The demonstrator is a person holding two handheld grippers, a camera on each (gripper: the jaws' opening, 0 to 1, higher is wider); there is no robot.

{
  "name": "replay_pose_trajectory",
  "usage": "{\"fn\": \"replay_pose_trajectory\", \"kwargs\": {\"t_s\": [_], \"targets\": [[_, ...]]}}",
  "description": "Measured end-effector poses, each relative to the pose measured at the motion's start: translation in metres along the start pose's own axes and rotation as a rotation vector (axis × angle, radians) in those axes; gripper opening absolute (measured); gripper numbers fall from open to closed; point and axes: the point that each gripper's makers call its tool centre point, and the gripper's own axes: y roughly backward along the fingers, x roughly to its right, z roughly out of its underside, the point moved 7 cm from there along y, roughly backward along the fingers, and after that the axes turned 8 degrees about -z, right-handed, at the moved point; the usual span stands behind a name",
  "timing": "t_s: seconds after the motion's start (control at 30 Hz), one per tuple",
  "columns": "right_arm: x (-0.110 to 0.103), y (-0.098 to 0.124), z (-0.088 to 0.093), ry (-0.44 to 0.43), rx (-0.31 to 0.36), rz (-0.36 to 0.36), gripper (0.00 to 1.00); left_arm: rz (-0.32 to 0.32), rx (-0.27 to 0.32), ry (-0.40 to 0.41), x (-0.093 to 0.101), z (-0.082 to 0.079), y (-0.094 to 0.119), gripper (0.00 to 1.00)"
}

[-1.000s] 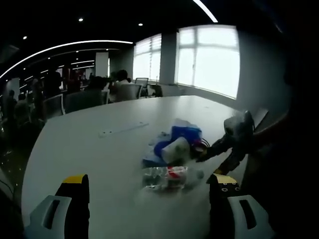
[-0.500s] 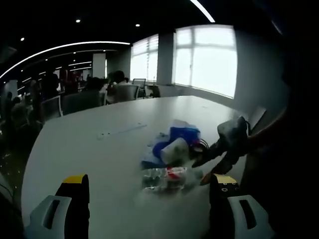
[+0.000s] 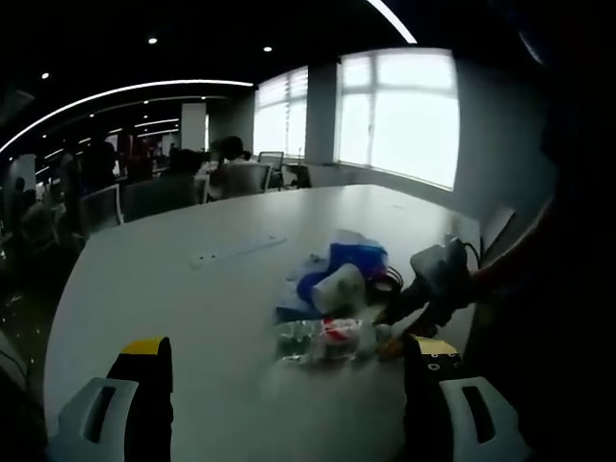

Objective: Arrange the tabletop items into an orderly group along one side of the table until the central work area is clear of visible clutter.

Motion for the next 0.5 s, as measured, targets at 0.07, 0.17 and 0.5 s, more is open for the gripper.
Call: {"fn": "replay_pose_trajectory", "kwargs": {"t_s": [0.07, 0.17, 0.5], "targets": [[0.0008, 0.0000, -0.0001, 0.009, 0.002, 0.006, 0.26, -0.001, -0.001, 0.003, 0.0007, 0.0006, 0.0004, 0.99], [0.0027, -0.0004, 0.0012, 0.021, -0.002, 0.012, 0.23, 0.003, -0.002, 0.003, 0.0031, 0.0013, 0.0011, 0.99], [0.0039, -0.0007, 0.0015, 0.043, -0.002, 0.033, 0.20, 0.018, -0.012, -0.009, 0.0022, 0.0046, 0.0004, 0.99]]}}
